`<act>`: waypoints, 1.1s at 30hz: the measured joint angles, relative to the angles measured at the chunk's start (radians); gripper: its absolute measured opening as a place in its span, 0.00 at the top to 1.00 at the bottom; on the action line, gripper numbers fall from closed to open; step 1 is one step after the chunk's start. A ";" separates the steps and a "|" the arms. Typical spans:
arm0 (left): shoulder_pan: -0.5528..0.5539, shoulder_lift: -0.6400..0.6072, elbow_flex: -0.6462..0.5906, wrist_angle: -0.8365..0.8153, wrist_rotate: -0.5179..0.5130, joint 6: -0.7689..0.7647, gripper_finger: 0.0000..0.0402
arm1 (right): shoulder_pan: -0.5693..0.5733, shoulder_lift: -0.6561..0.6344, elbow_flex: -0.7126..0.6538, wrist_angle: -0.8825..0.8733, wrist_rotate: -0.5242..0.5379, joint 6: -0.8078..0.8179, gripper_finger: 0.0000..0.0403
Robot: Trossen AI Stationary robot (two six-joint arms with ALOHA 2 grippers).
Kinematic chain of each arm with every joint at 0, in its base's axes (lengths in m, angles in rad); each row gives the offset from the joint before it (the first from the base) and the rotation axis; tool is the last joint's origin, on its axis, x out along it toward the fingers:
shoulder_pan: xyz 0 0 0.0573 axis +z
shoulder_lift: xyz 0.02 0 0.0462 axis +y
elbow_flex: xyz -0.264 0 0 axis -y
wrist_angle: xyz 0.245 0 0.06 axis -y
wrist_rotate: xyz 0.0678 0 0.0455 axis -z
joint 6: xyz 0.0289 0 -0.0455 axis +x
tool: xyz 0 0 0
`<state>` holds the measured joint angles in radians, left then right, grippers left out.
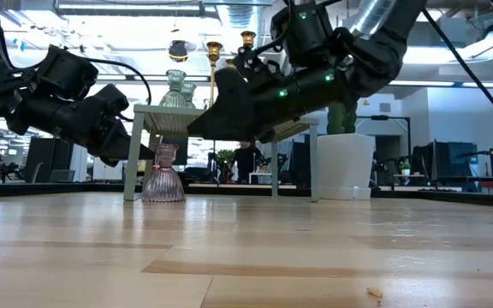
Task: Pick & Place candle stick holders
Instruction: Put the pink glass candle holder on the shelf
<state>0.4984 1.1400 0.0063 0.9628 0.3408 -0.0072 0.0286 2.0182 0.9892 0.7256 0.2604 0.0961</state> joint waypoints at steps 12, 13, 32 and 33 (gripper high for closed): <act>0.000 0.000 0.000 0.001 0.000 -0.001 1.00 | -0.017 0.288 0.197 0.090 -0.026 0.022 0.36; 0.000 0.000 0.000 0.001 0.000 -0.001 1.00 | -0.018 0.294 0.205 0.084 -0.025 0.021 0.36; 0.000 0.000 0.000 0.000 0.000 0.002 1.00 | -0.020 0.294 0.243 0.144 0.137 0.030 0.33; 0.000 0.000 0.000 0.000 0.000 0.002 1.00 | -0.021 0.294 0.248 0.144 0.136 0.016 0.33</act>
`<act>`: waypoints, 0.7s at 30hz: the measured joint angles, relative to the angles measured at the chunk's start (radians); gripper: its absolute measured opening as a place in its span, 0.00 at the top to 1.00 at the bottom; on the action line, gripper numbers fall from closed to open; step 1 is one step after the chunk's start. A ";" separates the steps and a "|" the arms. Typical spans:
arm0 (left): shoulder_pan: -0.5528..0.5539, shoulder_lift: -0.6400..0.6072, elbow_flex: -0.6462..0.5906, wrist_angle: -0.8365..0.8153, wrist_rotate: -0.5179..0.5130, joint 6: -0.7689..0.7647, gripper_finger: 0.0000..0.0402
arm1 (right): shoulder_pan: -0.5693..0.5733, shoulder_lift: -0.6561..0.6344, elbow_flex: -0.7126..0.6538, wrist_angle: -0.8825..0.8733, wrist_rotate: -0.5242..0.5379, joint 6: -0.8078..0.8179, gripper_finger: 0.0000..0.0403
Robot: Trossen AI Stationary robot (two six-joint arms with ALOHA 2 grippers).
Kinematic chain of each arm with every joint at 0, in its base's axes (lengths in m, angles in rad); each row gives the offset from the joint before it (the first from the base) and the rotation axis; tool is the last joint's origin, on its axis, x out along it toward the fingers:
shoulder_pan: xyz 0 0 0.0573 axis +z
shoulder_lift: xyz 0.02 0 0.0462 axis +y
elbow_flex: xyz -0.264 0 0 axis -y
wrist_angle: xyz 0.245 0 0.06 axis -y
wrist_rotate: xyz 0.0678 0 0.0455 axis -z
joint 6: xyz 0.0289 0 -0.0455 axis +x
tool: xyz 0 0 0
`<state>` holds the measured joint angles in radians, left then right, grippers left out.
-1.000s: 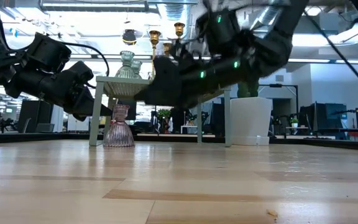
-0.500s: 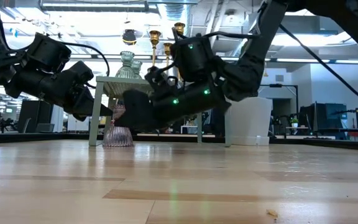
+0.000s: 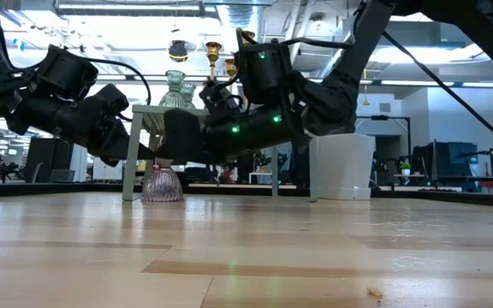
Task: Pick & Place candle stick holders
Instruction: Put the pink glass candle holder on the shelf
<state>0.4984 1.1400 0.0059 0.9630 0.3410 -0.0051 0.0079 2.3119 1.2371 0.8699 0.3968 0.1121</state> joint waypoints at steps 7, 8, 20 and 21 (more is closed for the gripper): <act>0.000 0.000 0.000 0.000 0.000 0.000 1.00 | -0.020 0.000 0.026 -0.001 -0.005 -0.014 0.33; 0.000 0.000 0.000 0.000 0.000 0.000 1.00 | -0.022 0.000 0.026 -0.001 -0.007 -0.014 0.33; 0.000 0.000 0.000 0.000 0.000 0.000 1.00 | -0.035 0.000 0.028 -0.002 -0.082 -0.008 0.33; 0.000 0.000 0.000 0.000 0.000 0.000 1.00 | -0.035 0.000 0.028 -0.002 -0.082 -0.008 0.33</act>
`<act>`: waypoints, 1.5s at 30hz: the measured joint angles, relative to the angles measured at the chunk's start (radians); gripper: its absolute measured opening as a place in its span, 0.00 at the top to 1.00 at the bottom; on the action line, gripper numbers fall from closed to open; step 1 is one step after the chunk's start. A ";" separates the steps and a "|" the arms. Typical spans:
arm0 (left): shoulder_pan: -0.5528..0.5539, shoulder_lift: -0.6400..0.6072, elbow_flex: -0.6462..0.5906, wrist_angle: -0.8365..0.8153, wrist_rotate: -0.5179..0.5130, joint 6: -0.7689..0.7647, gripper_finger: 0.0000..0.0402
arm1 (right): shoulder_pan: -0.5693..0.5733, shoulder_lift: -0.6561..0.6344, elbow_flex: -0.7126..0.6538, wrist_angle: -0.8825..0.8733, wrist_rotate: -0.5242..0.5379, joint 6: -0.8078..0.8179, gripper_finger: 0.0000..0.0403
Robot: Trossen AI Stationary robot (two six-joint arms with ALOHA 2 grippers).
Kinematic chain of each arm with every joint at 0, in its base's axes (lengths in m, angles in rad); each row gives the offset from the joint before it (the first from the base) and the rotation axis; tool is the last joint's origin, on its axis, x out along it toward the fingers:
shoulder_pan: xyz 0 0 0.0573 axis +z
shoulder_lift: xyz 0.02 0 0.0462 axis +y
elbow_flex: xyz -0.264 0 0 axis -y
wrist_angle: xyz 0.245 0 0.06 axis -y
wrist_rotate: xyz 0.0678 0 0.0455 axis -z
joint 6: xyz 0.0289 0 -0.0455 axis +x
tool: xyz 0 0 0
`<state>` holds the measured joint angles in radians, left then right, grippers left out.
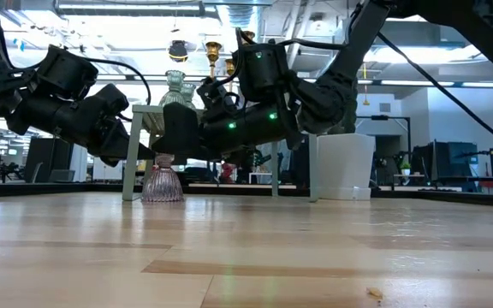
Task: Pick & Place candle stick holders
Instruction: Put the pink glass candle holder on the shelf
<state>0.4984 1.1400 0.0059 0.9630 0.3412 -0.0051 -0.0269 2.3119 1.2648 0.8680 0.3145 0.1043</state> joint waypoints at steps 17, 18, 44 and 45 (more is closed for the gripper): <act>0.000 0.000 0.000 0.000 0.015 -0.003 1.00 | -0.026 -0.001 0.058 -0.112 -0.027 0.020 0.30; 0.000 0.000 0.000 0.000 0.015 -0.003 1.00 | -0.026 -0.001 0.058 -0.113 -0.027 0.020 0.30; -0.002 0.000 -0.001 -0.003 0.017 0.000 1.00 | -0.030 0.164 0.195 -0.099 -0.105 0.019 0.32; -0.002 0.000 -0.001 -0.003 0.017 0.000 1.00 | -0.029 0.164 0.195 -0.109 -0.105 0.020 0.33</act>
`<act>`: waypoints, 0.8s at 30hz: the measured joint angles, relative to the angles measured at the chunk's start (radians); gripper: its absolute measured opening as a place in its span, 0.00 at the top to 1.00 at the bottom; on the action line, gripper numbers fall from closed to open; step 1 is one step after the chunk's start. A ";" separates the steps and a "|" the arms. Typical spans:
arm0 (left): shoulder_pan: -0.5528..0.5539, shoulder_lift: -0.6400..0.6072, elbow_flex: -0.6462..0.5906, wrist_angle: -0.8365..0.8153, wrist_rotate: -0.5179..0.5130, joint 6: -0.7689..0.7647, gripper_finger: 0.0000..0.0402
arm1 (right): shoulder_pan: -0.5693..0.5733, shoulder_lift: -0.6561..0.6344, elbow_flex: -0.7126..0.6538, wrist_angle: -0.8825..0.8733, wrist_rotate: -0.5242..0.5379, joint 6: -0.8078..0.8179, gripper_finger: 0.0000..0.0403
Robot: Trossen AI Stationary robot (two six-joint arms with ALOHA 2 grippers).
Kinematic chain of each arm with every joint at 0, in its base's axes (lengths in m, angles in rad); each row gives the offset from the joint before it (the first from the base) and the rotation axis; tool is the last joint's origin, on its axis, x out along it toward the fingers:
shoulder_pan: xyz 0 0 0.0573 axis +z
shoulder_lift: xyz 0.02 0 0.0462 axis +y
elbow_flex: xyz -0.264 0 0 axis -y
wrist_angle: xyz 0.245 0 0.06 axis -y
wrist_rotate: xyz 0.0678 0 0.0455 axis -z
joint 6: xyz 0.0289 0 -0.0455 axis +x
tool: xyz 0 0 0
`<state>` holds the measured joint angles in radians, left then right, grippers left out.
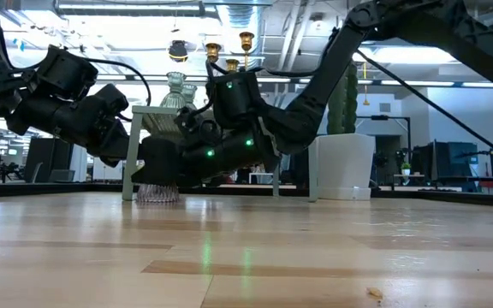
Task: Pick & Place candle stick holders
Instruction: Put the pink glass candle holder on the shelf
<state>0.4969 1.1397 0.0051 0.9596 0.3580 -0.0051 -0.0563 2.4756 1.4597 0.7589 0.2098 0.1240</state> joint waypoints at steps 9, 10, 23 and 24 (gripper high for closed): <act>0.000 0.000 0.000 -0.001 -0.003 0.000 1.00 | 0.006 -0.007 0.003 -0.025 0.001 -0.002 0.49; 0.000 0.000 0.000 -0.001 -0.003 0.000 1.00 | 0.006 -0.013 0.003 -0.030 0.000 0.000 0.49; 0.000 0.000 0.000 -0.002 -0.003 0.001 1.00 | 0.016 -0.099 -0.026 -0.161 -0.015 -0.008 0.63; 0.000 0.000 0.000 -0.002 -0.003 0.001 1.00 | 0.016 -0.100 -0.026 -0.161 -0.024 -0.005 0.65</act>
<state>0.4969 1.1397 0.0055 0.9581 0.3553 -0.0046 -0.0398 2.3759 1.4338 0.5980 0.1863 0.1187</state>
